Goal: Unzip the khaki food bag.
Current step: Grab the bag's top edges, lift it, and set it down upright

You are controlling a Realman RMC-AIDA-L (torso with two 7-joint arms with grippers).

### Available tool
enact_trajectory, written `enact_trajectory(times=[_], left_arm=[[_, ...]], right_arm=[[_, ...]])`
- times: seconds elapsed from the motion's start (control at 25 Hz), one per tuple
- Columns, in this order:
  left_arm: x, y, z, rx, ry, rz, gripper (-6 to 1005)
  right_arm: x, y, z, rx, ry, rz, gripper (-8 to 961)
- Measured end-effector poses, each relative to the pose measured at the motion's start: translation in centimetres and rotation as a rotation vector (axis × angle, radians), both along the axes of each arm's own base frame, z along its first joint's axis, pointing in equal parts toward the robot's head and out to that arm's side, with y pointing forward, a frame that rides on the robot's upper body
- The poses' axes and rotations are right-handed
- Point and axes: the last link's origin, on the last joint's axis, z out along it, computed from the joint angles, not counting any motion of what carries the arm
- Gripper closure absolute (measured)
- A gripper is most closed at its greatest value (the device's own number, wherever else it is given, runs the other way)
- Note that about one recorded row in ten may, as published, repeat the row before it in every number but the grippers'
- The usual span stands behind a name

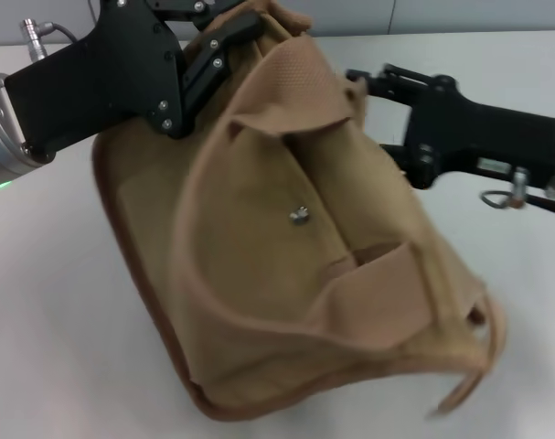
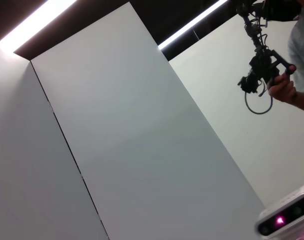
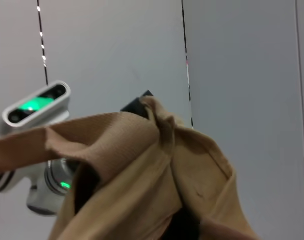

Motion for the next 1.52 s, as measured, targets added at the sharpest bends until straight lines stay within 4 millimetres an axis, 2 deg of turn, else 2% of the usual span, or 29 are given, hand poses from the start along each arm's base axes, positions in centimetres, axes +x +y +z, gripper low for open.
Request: enact_trajectory(times=[0.2,0.4,0.84,0.96,1.08,1.28,1.52], left_arm=[[0.0,0.1,0.1,0.005,-0.004,0.001,913],[-0.1,0.0,0.1,0.006,-0.006,0.005,913],[-0.2,-0.1,0.2,0.006,-0.006,0.002,913],[-0.1,-0.1,0.2,0.005,-0.005,-0.001,913],[0.0,0.0,0.1,0.003,-0.002,-0.004,913],[0.0,0.0,0.1,0.003,-0.001,-0.005,913],[0.0,0.0,0.1,0.006,-0.002,-0.007,913]], right_arm=[[2.5,-1.6,2.1,0.128,0.172,-0.030,119],[3.7,-2.4,3.5,0.234,0.283,-0.038,119],[3.1,-0.7,3.2,0.258,0.254,-0.050,118],[2.5,0.4,3.1,0.270,0.242,-0.059,118],[1.0,1.7,2.7,0.237,0.249,-0.041,118],[-1.6,2.5,1.5,0.173,0.225,0.025,118],[-3.1,3.4,-0.8,0.126,0.146,0.026,118]])
